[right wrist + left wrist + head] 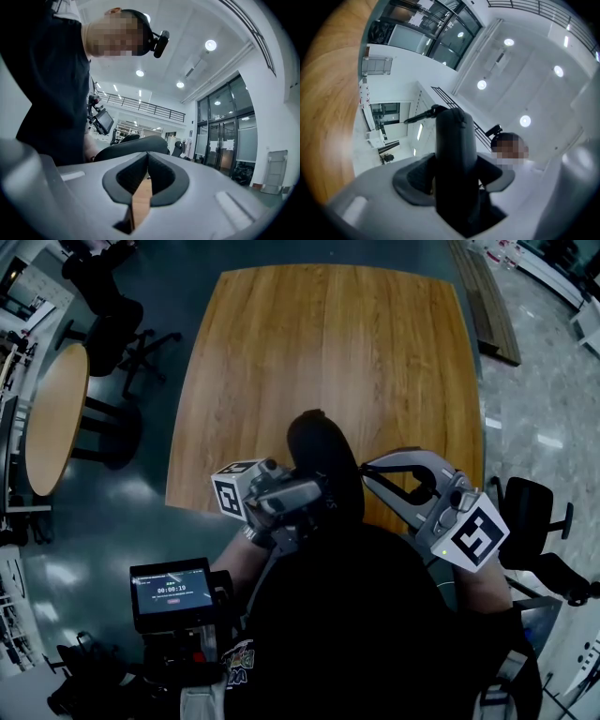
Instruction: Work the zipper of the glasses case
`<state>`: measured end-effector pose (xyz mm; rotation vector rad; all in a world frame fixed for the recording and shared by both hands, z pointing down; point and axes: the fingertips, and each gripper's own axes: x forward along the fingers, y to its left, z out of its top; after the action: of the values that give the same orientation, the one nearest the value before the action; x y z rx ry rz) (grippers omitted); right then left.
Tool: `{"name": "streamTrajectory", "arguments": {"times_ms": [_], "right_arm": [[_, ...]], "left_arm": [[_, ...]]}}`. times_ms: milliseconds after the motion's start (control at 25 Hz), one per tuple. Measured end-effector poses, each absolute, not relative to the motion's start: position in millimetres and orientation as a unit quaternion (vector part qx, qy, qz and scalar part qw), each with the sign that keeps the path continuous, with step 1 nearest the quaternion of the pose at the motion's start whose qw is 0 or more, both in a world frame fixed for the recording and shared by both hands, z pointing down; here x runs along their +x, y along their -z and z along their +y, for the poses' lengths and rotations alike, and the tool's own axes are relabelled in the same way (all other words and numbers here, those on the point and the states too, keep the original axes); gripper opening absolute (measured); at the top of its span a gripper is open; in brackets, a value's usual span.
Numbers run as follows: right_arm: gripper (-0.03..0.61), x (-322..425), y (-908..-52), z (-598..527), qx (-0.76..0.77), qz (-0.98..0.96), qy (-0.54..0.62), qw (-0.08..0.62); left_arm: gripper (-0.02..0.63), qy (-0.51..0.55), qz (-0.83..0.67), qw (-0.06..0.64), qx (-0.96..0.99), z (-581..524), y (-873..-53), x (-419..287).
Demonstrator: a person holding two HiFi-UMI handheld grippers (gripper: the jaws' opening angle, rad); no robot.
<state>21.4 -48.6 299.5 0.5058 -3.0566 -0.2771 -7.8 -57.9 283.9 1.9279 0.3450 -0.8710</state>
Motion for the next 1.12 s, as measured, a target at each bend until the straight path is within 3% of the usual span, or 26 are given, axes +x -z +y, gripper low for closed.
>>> {"name": "streamTrajectory", "arguments": {"times_ms": [240,360,560,720,880,1120], "right_arm": [[0.008,19.6,-300.6,-49.7,0.157,-0.983,0.094,0.026],[0.006,16.5,-299.8,-48.7,0.157,-0.983,0.093,0.022],[0.006,17.9,-298.1,-51.4,0.155,-0.984,0.087,0.014],[0.006,14.0,-302.5,-48.5,0.145,-0.979,0.135,0.055],[0.006,14.2,-305.4,-49.0,0.14,-0.977,0.144,0.067],[0.006,6.8,-303.1,-45.6,0.13,-0.966,0.202,0.093]], "left_arm": [[0.267,0.303,0.143,0.446,0.83,-45.2,-291.2,3.8],[0.344,0.259,0.171,0.426,0.85,-28.5,-290.7,13.2],[0.313,0.273,0.165,0.433,0.843,-36.1,-283.1,6.7],[0.299,0.234,0.177,0.449,0.844,-25.2,-291.8,19.1],[0.29,0.279,0.183,0.48,0.811,-36.5,-289.9,11.5],[0.266,0.277,0.162,0.469,0.823,-43.0,-289.8,13.5]]}}
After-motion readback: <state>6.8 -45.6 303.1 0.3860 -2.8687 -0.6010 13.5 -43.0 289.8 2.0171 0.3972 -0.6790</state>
